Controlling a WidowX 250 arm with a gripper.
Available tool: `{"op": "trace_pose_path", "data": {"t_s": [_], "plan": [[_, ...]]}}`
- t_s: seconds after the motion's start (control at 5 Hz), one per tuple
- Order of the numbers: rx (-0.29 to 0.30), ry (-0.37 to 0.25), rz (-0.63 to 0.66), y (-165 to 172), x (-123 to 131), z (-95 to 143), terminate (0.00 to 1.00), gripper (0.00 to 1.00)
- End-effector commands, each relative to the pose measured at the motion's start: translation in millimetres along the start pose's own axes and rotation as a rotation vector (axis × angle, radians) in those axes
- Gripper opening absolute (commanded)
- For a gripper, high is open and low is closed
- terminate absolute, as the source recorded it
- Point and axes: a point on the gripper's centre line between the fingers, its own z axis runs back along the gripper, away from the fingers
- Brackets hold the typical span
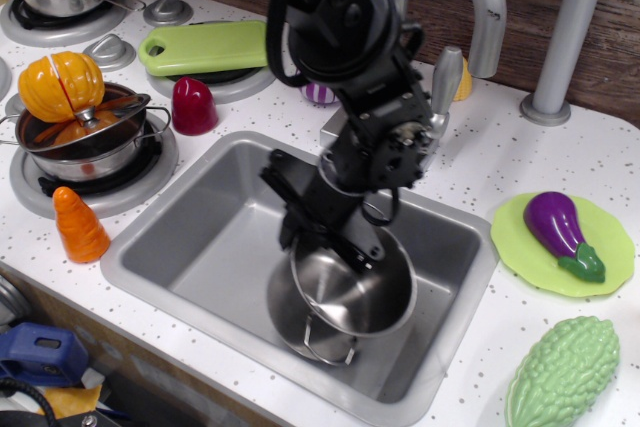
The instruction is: Flip pot upright in sink
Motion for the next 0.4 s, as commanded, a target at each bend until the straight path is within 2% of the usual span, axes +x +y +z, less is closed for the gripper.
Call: {"op": "trace_pose_path", "data": {"t_s": [0.0,0.2], "plan": [[-0.019,-0.074,-0.007,12.8,8.5,10.9,0.0,1.0],[0.035,-0.082,-0.056,13.9,8.1,10.0,0.0,1.0]]}}
